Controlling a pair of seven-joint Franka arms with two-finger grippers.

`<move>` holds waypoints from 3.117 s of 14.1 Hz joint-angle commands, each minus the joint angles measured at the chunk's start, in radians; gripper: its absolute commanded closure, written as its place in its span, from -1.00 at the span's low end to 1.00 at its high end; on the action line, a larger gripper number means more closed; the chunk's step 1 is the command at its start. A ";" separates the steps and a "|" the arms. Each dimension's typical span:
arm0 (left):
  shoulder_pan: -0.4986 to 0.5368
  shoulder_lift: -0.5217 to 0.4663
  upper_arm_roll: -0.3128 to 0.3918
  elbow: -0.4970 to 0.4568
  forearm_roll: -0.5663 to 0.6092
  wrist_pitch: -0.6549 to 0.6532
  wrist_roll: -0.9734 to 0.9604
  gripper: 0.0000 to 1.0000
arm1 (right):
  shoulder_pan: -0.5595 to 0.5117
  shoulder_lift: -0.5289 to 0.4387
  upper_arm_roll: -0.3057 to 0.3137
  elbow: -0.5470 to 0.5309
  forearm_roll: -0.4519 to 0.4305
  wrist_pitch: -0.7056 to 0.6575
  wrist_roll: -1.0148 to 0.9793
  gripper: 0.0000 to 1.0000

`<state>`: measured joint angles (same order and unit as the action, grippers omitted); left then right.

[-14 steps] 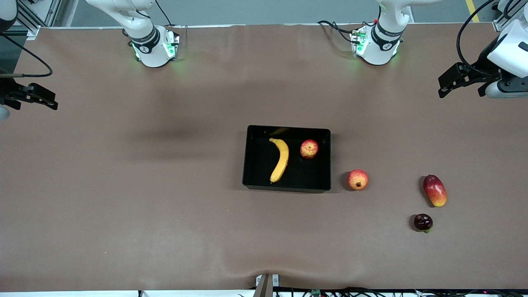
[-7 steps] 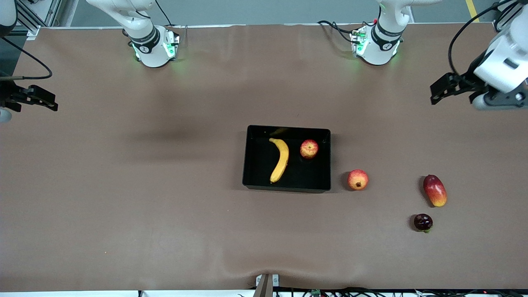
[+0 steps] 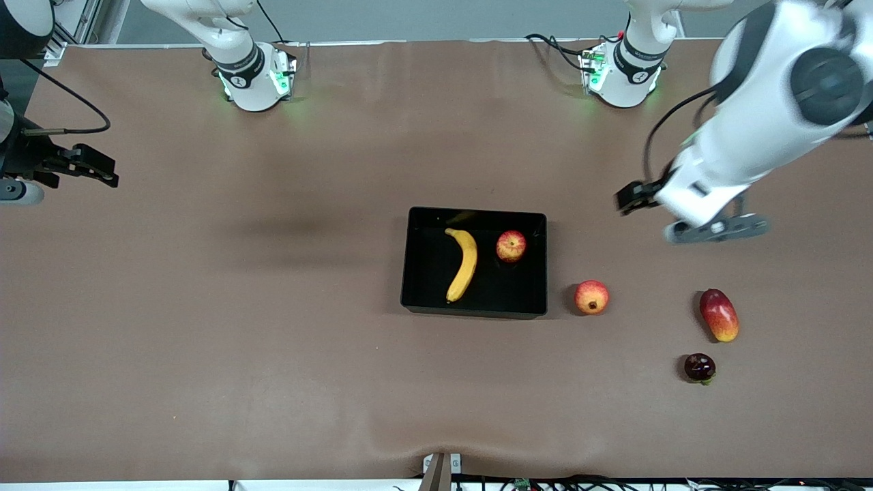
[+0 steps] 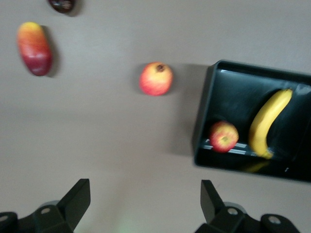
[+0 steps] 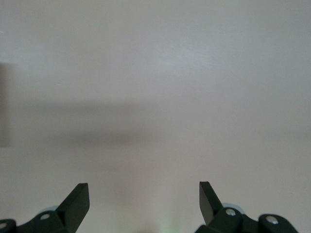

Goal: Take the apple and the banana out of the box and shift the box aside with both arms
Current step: 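Lower the left gripper into the box and grasp the apple, then lift the apple out and carry it beside the red mango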

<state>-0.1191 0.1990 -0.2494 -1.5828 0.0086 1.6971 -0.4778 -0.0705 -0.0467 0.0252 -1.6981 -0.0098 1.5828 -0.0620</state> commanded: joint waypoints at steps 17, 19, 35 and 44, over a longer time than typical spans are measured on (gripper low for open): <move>-0.287 0.448 0.001 -0.100 0.180 0.415 -0.619 -1.00 | -0.002 -0.019 -0.002 -0.008 0.067 -0.014 0.014 -1.00; -0.297 0.464 0.002 -0.102 0.180 0.415 -0.619 -1.00 | 0.003 -0.018 -0.002 -0.009 0.068 -0.013 0.014 -1.00; -0.003 0.235 0.009 0.023 0.174 0.208 -0.195 1.00 | 0.000 -0.012 -0.002 -0.009 0.068 -0.010 0.010 -1.00; 0.249 0.410 0.012 -0.058 0.223 0.309 -0.073 1.00 | 0.012 -0.010 -0.004 -0.009 0.096 -0.012 0.014 -1.00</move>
<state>0.1107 0.5933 -0.2273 -1.6037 0.2036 1.9618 -0.5479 -0.0660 -0.0485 0.0225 -1.6998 0.0717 1.5719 -0.0610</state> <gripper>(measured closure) 0.242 0.000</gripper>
